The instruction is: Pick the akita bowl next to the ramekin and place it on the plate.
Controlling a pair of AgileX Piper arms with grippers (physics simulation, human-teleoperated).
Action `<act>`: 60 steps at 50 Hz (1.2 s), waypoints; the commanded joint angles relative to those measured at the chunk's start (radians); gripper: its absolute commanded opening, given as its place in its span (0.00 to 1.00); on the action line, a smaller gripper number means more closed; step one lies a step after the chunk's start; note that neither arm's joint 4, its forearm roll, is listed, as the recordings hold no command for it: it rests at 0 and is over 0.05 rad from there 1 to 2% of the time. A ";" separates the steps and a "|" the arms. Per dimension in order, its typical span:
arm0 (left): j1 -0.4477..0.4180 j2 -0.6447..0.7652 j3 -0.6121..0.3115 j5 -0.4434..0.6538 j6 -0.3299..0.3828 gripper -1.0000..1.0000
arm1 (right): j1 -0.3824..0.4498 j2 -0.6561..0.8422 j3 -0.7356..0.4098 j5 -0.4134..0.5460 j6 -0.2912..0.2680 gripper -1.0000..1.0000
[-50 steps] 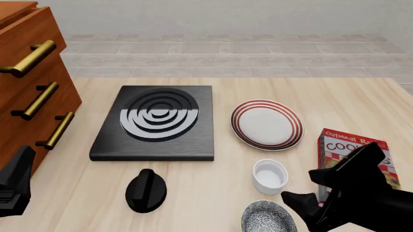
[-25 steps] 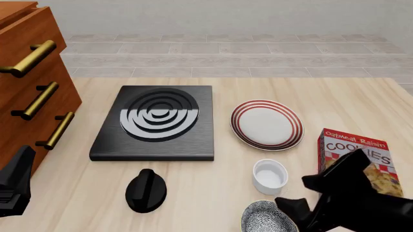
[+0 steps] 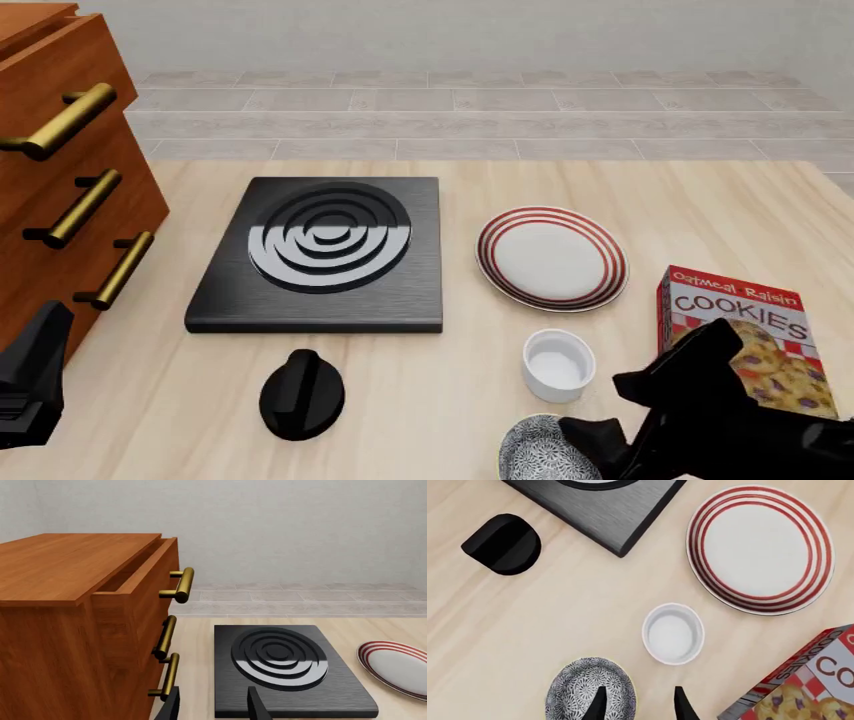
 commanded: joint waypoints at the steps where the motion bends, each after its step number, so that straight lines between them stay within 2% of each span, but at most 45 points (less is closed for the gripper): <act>1: 0.000 0.000 0.000 0.000 0.000 1.00 | 0.004 0.033 0.010 -0.032 0.003 1.00; 40: 0.000 0.000 0.000 0.000 0.000 1.00 | 0.001 0.121 0.057 -0.139 0.010 1.00; 60: 0.000 0.000 0.000 0.000 0.000 1.00 | 0.016 0.194 0.045 -0.192 0.023 1.00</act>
